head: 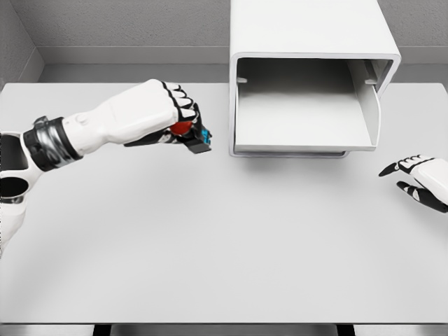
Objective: Slide open multi-storey tabletop storage cabinets and put open load switch and slide close multi-storey tabletop storage cabinets
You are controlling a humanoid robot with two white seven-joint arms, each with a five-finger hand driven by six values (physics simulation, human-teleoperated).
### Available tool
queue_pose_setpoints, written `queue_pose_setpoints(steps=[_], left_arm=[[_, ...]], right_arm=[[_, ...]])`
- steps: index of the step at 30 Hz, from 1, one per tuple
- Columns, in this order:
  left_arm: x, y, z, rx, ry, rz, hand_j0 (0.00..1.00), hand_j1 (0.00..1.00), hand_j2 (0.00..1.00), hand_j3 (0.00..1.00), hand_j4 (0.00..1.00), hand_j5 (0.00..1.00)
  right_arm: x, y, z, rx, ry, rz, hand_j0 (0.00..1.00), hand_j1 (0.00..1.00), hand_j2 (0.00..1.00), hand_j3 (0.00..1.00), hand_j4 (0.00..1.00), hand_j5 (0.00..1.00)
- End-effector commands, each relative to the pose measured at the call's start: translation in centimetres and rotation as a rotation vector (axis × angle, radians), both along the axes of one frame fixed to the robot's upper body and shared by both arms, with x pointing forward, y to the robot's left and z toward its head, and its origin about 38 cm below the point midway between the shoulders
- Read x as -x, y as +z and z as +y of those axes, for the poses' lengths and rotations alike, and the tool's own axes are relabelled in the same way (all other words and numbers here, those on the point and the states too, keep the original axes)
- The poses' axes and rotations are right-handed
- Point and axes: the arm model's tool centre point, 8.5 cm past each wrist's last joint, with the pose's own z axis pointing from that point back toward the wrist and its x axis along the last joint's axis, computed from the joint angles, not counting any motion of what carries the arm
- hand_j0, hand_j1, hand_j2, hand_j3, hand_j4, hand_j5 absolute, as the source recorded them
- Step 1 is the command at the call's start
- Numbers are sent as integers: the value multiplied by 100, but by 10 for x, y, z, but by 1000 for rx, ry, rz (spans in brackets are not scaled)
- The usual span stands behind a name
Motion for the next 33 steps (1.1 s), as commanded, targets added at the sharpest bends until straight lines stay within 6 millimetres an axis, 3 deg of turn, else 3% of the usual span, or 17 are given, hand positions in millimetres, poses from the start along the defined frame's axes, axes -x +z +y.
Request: queue_pose_setpoints(steps=[1,20,33], left_arm=[[0,1,-4,20,-8,3,37,37,37,37,37,37],[-2,16,-30,87,-51,-36,37,37,37,37,37,37],[-2,16,-54,114,-59,-54,38,38,38,38,38,38]], right_arm=[[0,1,0,-4,-1,-2,58,58,58,58,58,58],[0,2,0,-6,-1,-4,58,58,58,58,58,58],[0,1,-1,-6,-3,-2,58,58,58,58,58,58]])
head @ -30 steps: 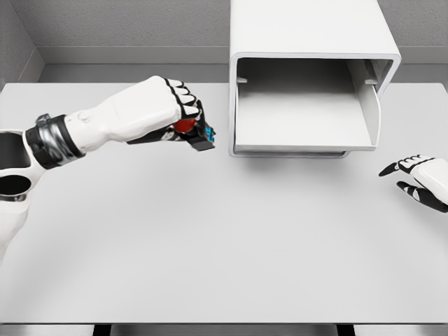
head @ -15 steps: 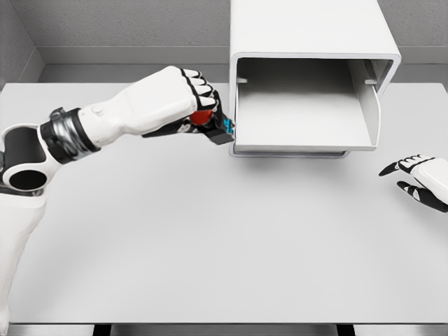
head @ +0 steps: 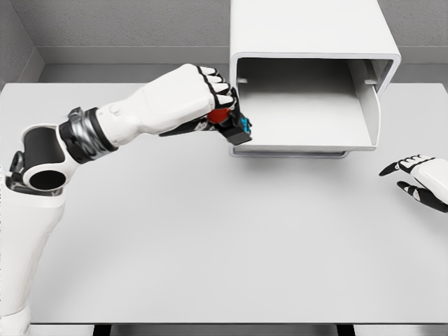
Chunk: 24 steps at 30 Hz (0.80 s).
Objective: Slide open multi-storey tabletop storage cabinets and put open load switch and slide close multi-storey tabletop storage cabinets
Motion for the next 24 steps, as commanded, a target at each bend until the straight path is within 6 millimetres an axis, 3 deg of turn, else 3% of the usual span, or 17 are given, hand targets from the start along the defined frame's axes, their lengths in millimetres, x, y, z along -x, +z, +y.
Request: queue_pose_setpoints(steps=[1,24], left_arm=[[0,1,-6,15,-4,0,38,38,38,38,38,38],[-2,5,-47,32,-6,-34,38,38,38,38,38,38]], right_arm=[[0,1,-1,-5,-3,-1,58,58,58,58,58,58],[0,1,-1,-5,-3,-1,58,58,58,58,58,58]])
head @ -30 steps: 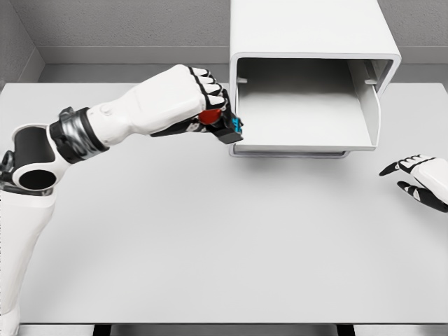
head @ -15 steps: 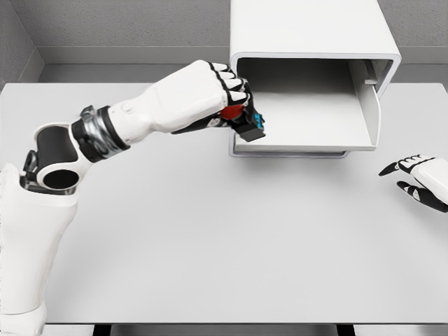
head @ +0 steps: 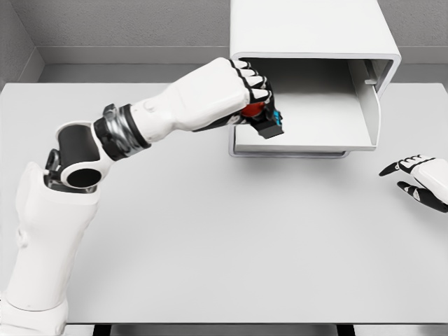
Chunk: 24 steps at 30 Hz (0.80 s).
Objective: Slide open multi-storey tabletop storage cabinets and put open load switch and slide close multi-storey tabletop storage cabinets
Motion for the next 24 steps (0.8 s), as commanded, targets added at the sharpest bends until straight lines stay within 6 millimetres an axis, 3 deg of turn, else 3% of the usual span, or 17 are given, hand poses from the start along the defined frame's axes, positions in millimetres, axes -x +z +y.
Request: queue_pose_setpoints(steps=[1,16,24], left_arm=[[-2,-2,-5,9,2,12,38,38,38,38,38,38],[-6,-8,-34,0,25,14,38,38,38,38,38,38],[-16,-20,-36,-58,61,29,38,38,38,38,38,38]], right_arm=[[0,1,0,-5,-2,-1,58,58,58,58,58,58],[0,1,1,-6,2,-2,58,58,58,58,58,58],[0,1,1,-6,1,-3,58,58,58,58,58,58]])
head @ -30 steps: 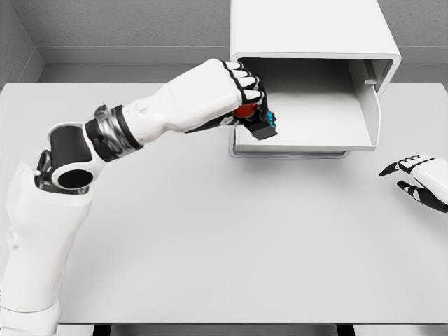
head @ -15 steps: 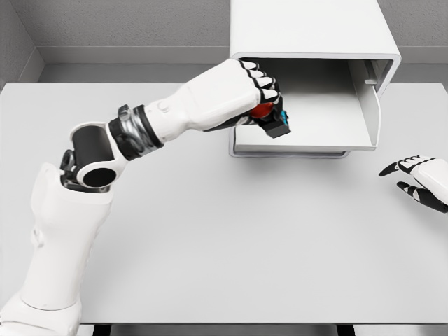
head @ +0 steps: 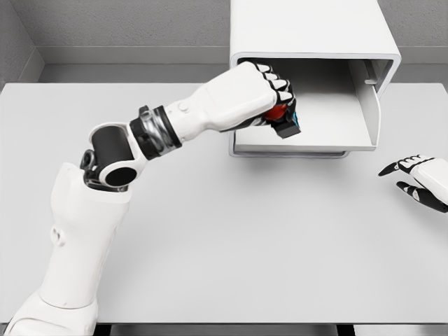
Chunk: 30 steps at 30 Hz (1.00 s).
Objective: Slide open multi-storey tabletop storage cabinets and put open load switch and slide close multi-storey tabletop storage cabinets
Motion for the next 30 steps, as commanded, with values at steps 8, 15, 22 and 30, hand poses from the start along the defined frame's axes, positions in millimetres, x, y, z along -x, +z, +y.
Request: queue_pose_setpoints(steps=[8,15,22,30], left_arm=[[-9,-8,-3,-55,34,3,38,38,38,38,38,38],[-7,-11,-9,-81,27,-2,38,38,38,38,38,38],[-12,-14,-12,-114,34,-3,39,39,39,39,39,39],[-15,-12,-13,-121,35,-5,51,51,51,51,51,51]], right_arm=[[0,1,0,-7,-2,-2,58,58,58,58,58,58],[0,1,0,-6,-2,-3,58,58,58,58,58,58],[0,0,-1,-5,-4,1,58,58,58,58,58,58],[0,0,-2,-5,-6,2,58,58,58,58,58,58]])
